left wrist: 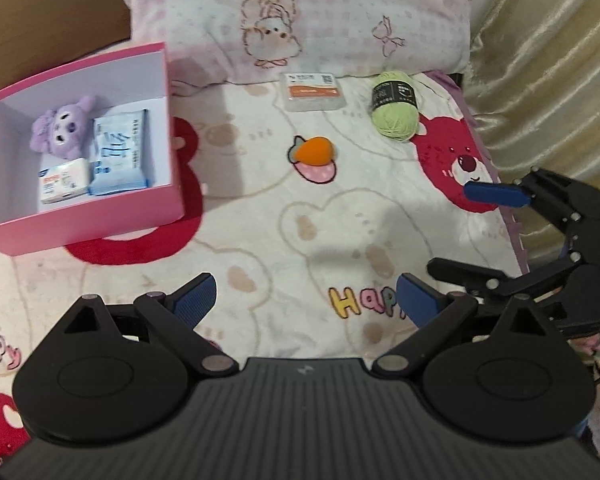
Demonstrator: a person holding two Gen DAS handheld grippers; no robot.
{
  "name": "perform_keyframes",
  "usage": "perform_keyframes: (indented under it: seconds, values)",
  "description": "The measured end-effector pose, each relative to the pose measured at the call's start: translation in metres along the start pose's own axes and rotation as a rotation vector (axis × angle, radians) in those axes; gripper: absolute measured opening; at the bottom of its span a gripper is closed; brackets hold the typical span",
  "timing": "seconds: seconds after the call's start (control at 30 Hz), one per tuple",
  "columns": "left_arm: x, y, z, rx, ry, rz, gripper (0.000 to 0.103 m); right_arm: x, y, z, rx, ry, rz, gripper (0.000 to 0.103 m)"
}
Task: Organize objects
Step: 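Withdraw both grippers from the box toward the orange makeup sponge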
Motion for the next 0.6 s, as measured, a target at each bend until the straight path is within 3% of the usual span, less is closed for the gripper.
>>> perform_keyframes:
  seconds: [0.27,0.47,0.6]
  values:
    - [0.016,0.016,0.016,-0.004,0.005,0.079,0.098,0.018,-0.018,0.021,0.046,0.007,0.102,0.085]
    - [0.032,0.033,0.029,-0.015,-0.042,0.144,0.097,0.035,-0.022,0.038,0.036,-0.021,0.171,0.085]
    - [0.059,0.04,0.031,-0.082,-0.094,0.139,0.097,0.053,-0.024,0.045,0.001,-0.058,0.159,0.085]
Point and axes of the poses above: each gripper's, at about its wrist camera, not at the fingertips, and x roughly the way its jaws point, z to its right, y to its top, the point moved 3 cm from there along x, roughly the way its jaws point, and after that the axes turned 7 degrees about y, right-handed, at the moved point
